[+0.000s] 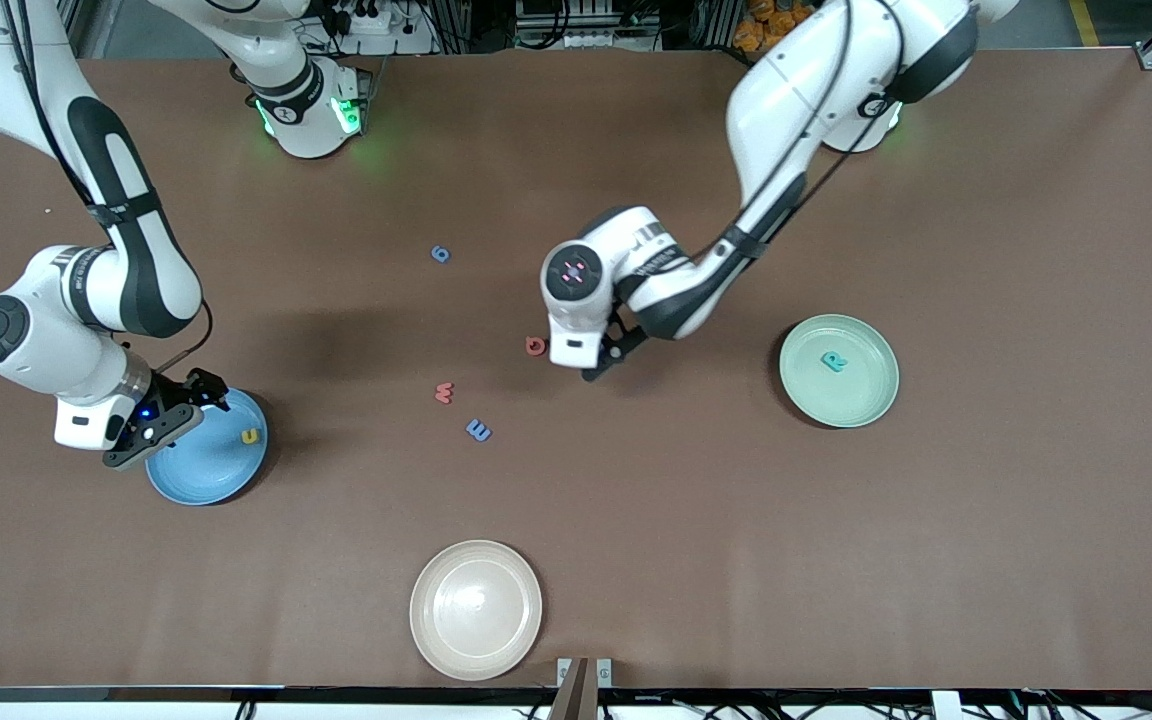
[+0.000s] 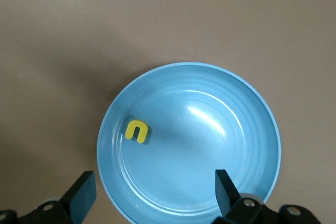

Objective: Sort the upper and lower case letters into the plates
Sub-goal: 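Carry the H to the green plate while the right gripper reaches the w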

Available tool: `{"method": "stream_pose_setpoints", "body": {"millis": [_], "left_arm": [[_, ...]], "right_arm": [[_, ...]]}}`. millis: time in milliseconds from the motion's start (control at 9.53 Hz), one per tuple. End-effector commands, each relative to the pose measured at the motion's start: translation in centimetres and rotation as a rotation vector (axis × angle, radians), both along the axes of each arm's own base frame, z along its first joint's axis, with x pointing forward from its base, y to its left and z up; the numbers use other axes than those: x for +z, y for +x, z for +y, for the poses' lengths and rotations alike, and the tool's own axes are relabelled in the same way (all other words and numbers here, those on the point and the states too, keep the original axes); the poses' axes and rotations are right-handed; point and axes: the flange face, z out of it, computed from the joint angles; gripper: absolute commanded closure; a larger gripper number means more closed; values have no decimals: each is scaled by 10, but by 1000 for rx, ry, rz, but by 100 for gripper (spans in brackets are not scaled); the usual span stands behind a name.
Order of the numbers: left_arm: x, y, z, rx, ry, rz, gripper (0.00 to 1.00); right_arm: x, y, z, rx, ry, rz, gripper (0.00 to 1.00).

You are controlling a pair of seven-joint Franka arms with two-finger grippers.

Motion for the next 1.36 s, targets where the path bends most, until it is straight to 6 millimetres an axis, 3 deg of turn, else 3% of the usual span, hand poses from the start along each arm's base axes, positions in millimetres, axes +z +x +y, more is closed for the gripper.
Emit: {"method": "stream_pose_setpoints", "body": {"millis": [0, 210, 630, 840, 1050, 1155, 1259], "left_arm": [[37, 27, 46, -57, -20, 79, 98], [49, 43, 86, -193, 26, 118, 98], [63, 86, 238, -459, 28, 146, 98], [48, 98, 321, -558, -52, 133, 98], [22, 96, 396, -652, -160, 85, 98], [10, 88, 407, -656, -173, 81, 97], [5, 78, 404, -666, -170, 97, 95]], "right_arm": [[-1, 9, 27, -63, 6, 8, 0], [-2, 8, 76, -151, 14, 30, 0], [-1, -4, 204, -357, 17, 67, 0], [-13, -12, 267, -437, 16, 76, 0], [-28, -18, 302, -507, 12, 88, 0], [-36, -22, 312, -519, 10, 93, 0], [-43, -21, 316, -547, 7, 99, 0]]}}
